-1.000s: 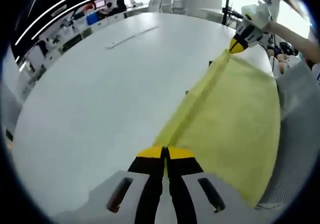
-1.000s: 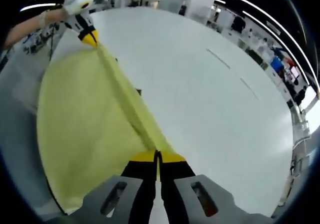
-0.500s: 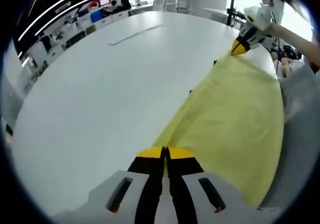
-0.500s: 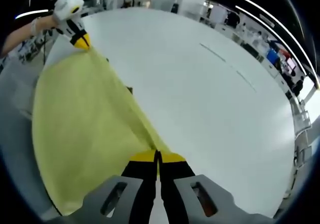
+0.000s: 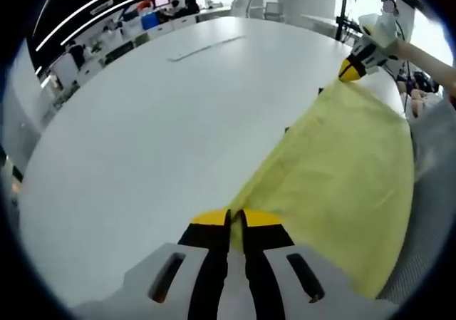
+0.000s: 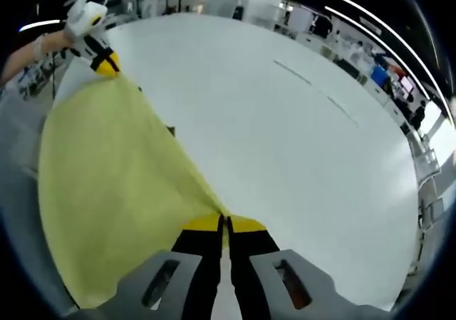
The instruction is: Fold the garment on the visible template until the final outline fits inside the template.
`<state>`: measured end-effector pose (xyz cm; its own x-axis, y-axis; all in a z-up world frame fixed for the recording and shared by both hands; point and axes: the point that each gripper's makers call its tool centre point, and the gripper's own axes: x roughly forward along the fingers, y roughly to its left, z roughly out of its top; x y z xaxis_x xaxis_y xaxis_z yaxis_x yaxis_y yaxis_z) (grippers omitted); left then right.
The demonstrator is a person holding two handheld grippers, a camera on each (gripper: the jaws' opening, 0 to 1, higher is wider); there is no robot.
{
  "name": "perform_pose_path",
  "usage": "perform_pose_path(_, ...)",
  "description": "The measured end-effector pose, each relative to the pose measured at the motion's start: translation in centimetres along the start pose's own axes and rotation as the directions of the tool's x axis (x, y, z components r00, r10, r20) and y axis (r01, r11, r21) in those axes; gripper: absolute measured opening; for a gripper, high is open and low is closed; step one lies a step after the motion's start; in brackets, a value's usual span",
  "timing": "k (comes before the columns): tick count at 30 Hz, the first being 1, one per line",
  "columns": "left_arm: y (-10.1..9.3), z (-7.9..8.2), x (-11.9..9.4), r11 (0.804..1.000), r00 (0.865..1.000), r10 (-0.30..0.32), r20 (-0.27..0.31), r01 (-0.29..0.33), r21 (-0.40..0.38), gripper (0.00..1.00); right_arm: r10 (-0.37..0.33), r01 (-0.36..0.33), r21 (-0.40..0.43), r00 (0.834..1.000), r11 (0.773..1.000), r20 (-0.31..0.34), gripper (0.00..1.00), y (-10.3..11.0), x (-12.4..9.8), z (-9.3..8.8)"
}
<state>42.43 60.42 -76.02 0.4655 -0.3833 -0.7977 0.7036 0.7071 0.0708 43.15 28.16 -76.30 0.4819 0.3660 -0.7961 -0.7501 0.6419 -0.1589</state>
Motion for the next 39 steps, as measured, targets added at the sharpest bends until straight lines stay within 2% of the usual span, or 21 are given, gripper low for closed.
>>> perform_pose_path(4,0.2,-0.3,0.0,0.999,1.000,0.006,0.000,-0.006,-0.048,0.03,-0.009,0.009,0.015,1.000,1.000,0.008,0.06,-0.3,-0.1,-0.1)
perform_pose_path(8,1.0,-0.3,-0.2,0.998,0.998,0.055,0.006,-0.055,-0.044,0.04,-0.032,0.031,0.055,0.999,0.998,0.023,0.10,-0.7,-0.2,-0.2)
perform_pose_path(11,1.1,-0.4,-0.3,0.997,0.998,0.059,0.004,-0.058,-0.052,0.05,-0.050,0.049,0.079,0.998,0.996,0.021,0.08,-1.0,-0.2,-0.3)
perform_pose_path(12,1.1,-0.4,-0.4,0.997,0.998,0.061,0.004,-0.061,-0.047,0.06,-0.079,0.079,0.071,0.997,0.994,-0.003,0.06,-1.5,-0.3,-0.8)
perform_pose_path(15,1.0,-0.2,-0.7,0.997,0.998,0.063,0.016,-0.062,-0.046,0.13,-0.073,0.072,0.101,0.997,0.992,0.005,0.08,-1.6,-0.5,-0.8)
perform_pose_path(18,1.2,0.3,-1.1,0.996,0.996,0.078,0.044,-0.076,-0.051,0.21,-0.079,0.078,0.097,0.997,0.992,0.004,0.10,-1.6,-0.7,-0.9)
perform_pose_path(21,1.2,0.6,-1.3,0.996,0.996,0.079,0.051,-0.077,-0.047,0.23,-0.078,0.077,0.106,0.997,0.991,0.008,0.12,-1.7,-0.9,-0.9)
perform_pose_path(25,1.0,1.1,-1.8,0.997,0.996,0.070,0.056,-0.067,-0.040,0.29,-0.075,0.072,0.104,0.997,0.992,0.018,0.15,-1.3,-1.3,-0.5)
perform_pose_path(27,0.8,1.7,-2.1,0.997,0.995,0.066,0.078,-0.063,-0.043,0.33,-0.075,0.072,0.106,0.997,0.992,0.027,0.18,-1.2,-1.5,-0.2)
perform_pose_path(30,0.1,2.2,-2.6,0.998,0.995,0.041,0.088,-0.037,-0.045,0.35,-0.081,0.076,0.111,0.996,0.991,0.047,0.23,-1.1,-2.0,0.6)
perform_pose_path(33,-0.1,2.6,-3.3,0.998,0.994,0.046,0.097,-0.042,-0.039,0.41,-0.079,0.071,0.115,0.995,0.991,0.067,0.26,-0.7,-2.5,1.2)
perform_pose_path(39,-0.9,3.7,-4.9,0.999,0.991,0.034,0.132,-0.030,-0.030,0.46,-0.085,0.077,0.077,0.990,0.994,0.111,0.33,0.0,-3.8,2.7)
